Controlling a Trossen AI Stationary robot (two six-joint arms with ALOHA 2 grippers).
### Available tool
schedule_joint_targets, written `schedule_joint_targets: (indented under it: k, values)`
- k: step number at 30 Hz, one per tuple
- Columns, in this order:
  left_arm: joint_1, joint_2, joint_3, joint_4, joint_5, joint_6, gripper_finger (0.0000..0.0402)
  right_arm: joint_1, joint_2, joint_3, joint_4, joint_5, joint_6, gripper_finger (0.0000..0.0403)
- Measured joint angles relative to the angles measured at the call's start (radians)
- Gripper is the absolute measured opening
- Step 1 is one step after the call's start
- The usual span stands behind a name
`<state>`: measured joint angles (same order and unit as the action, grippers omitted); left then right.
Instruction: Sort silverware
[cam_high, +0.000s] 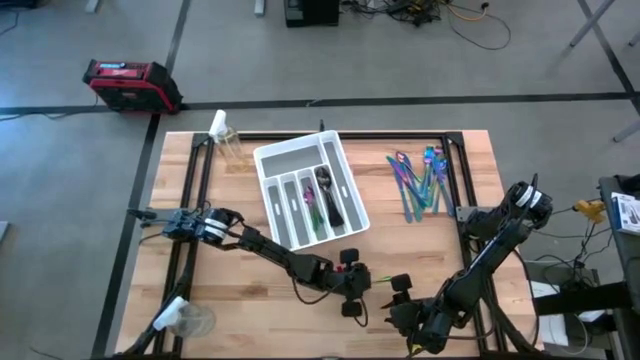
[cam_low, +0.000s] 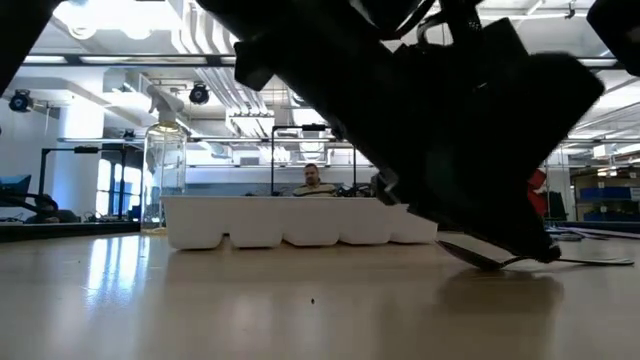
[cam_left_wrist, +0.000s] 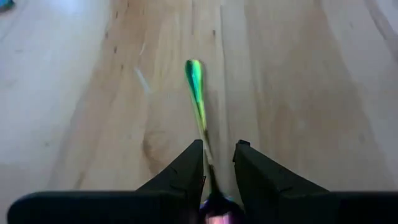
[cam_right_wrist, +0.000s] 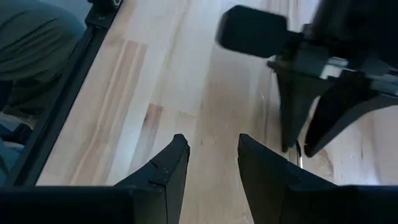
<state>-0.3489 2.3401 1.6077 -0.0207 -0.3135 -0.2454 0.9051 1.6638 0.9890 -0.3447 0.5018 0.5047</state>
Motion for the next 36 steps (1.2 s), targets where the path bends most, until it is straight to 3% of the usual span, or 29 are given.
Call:
schedule_joint_targets:
  k: [7, 11, 15, 23, 36]
  values:
    - [0.003, 0.031, 0.006, -0.021, -0.008, -0.028, 0.0072, 0.0, 0.0, 0.0, -0.001, 0.0, 0.02, 0.0149]
    - [0.004, 0.024, 0.008, -0.095, -0.002, -0.014, 0.0018, 0.0, 0.0, 0.0, -0.001, -0.001, 0.021, 0.0153]
    - [0.006, 0.012, 0.006, -0.107, 0.015, 0.056, 0.0003, -0.001, 0.0, 0.0, -0.003, 0.0, 0.019, 0.0146]
    - [0.011, -0.074, -0.005, -0.258, 0.021, 0.267, 0.0001, -0.002, 0.0, -0.001, -0.011, -0.001, 0.016, 0.0127]
    - [0.037, -0.364, -0.001, -0.675, 0.013, 0.697, 0.0, -0.004, 0.0, -0.001, -0.018, -0.001, -0.006, 0.0104]
